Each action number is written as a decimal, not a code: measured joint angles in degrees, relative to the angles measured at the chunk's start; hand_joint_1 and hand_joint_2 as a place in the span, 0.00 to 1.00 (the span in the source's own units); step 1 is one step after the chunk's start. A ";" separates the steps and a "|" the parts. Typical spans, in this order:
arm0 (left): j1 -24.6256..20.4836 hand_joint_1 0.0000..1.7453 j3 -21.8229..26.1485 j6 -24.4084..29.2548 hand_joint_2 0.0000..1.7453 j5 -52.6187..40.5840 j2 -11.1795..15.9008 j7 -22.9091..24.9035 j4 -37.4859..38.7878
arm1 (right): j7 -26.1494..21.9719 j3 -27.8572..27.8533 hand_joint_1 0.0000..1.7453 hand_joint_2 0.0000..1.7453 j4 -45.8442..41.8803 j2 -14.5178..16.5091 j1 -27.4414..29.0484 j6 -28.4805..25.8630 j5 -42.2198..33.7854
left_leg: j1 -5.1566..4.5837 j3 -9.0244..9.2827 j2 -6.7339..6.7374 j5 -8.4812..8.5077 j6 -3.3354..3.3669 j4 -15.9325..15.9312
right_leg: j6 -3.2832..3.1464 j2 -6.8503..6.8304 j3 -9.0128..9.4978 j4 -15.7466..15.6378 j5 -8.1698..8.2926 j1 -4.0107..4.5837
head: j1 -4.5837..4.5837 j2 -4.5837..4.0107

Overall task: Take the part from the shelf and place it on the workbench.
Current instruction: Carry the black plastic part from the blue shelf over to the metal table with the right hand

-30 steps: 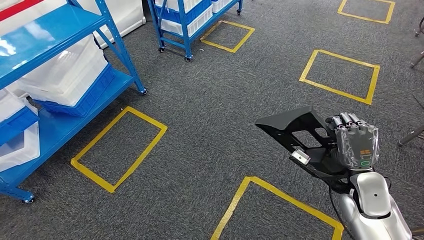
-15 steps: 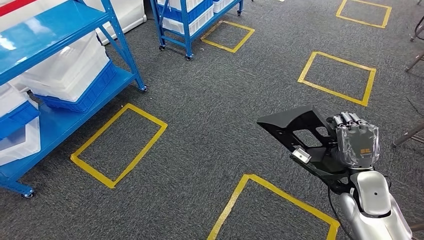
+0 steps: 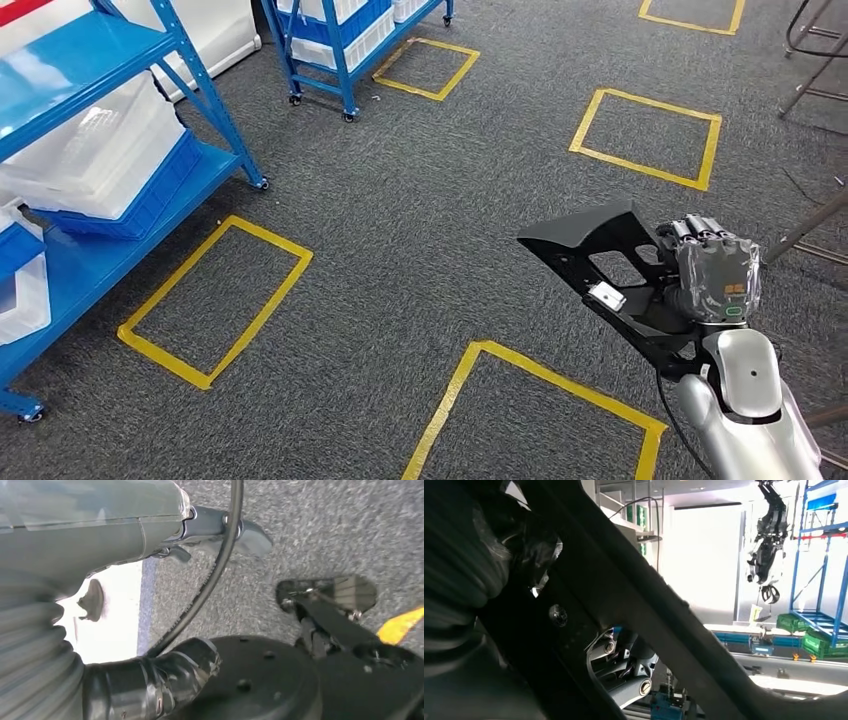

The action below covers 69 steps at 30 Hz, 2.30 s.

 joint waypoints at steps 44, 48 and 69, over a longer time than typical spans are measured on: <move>0.14 0.00 -0.01 -1.65 1.00 -1.26 1.78 0.84 0.02 | 0.36 3.11 1.00 1.00 1.58 1.22 -2.08 1.43 -0.46 | -2.55 3.65 -5.87 8.10 5.88 -10.51 | 1.12 6.12 -1.14 -2.27 2.34 -0.73 | -0.07 0.00; 0.39 0.00 -0.07 -1.81 1.00 -1.41 1.46 0.62 0.02 | 0.37 3.22 1.00 1.00 1.57 1.16 -2.85 1.45 -0.51 | -1.98 5.35 -1.86 8.66 5.23 -14.08 | 1.61 0.71 -5.75 7.38 -3.24 -0.15 | -0.05 0.00; 0.03 0.00 -0.14 -1.85 1.00 -1.56 0.99 0.51 0.02 | 1.41 4.18 1.00 1.00 1.58 2.02 -2.13 1.73 0.84 | -0.35 -0.05 -2.64 2.00 2.01 -1.06 | 0.55 1.60 -2.09 1.33 0.13 -0.36 | -0.10 0.00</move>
